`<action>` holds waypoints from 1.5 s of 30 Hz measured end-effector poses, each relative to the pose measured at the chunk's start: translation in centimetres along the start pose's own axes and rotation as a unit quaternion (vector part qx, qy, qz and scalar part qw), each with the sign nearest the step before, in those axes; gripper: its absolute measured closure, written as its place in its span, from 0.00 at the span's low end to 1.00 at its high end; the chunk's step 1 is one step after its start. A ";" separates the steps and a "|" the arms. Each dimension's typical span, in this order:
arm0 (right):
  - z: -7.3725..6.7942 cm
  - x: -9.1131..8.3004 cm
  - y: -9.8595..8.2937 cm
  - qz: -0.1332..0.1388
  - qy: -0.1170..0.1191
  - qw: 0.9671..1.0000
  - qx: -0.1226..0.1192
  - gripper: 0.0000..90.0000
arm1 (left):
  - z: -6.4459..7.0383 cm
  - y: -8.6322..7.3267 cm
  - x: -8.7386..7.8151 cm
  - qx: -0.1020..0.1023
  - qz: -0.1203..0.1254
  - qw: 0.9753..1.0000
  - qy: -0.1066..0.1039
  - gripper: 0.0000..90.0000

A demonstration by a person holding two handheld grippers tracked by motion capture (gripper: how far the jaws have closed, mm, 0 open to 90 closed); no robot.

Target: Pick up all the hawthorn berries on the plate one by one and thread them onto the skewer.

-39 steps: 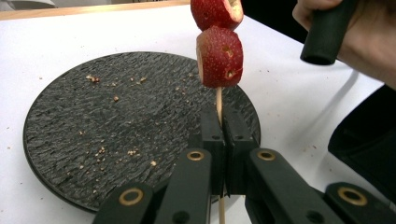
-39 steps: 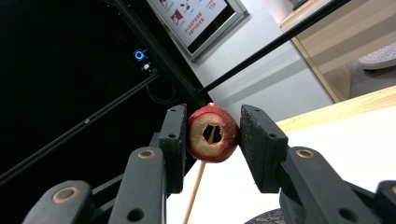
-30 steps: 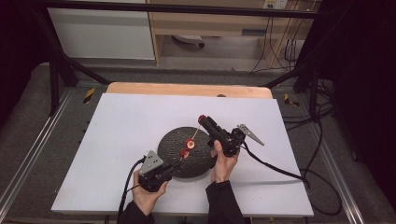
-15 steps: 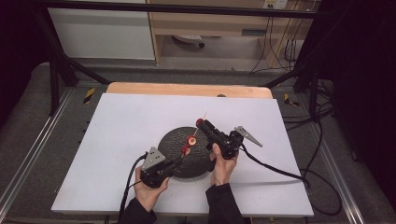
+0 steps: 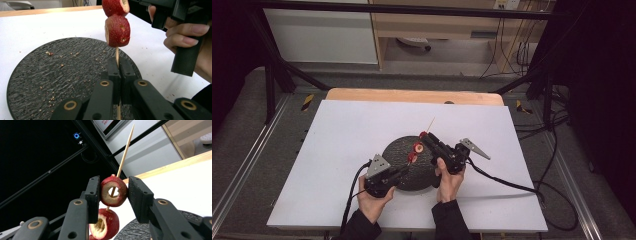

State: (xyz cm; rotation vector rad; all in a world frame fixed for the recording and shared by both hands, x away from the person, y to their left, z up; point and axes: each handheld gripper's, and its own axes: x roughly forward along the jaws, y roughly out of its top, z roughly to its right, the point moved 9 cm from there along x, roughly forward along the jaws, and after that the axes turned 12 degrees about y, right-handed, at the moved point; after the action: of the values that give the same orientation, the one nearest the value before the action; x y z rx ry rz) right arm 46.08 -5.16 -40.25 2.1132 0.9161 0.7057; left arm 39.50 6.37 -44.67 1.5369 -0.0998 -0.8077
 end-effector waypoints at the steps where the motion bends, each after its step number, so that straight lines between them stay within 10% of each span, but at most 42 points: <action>1: 0.0 0.0 0.0 -0.002 -0.001 1.000 -0.001 0.70 | 0.0 -0.1 0.0 0.001 -0.001 1.000 0.000 0.98; 17: 0.3 -0.9 0.5 -0.070 -0.022 0.996 -0.050 0.44 | -2.0 -0.9 -0.7 -0.001 -0.017 1.000 0.010 0.98; 27: 2.2 -2.7 -0.5 -0.183 -0.053 0.977 -0.096 0.16 | -3.1 -1.5 -1.2 0.007 -0.030 0.999 0.012 0.98; 45: 5.4 -8.2 -2.6 -0.338 -0.075 0.925 -0.155 0.01 | -4.7 -1.3 -2.6 0.030 -0.056 0.998 0.007 0.98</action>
State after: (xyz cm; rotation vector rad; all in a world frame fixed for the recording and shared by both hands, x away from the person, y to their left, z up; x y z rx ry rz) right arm 43.98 -12.38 -47.05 1.4106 1.2528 0.2942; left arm 39.56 11.94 -45.15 1.6168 -0.0276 -0.8887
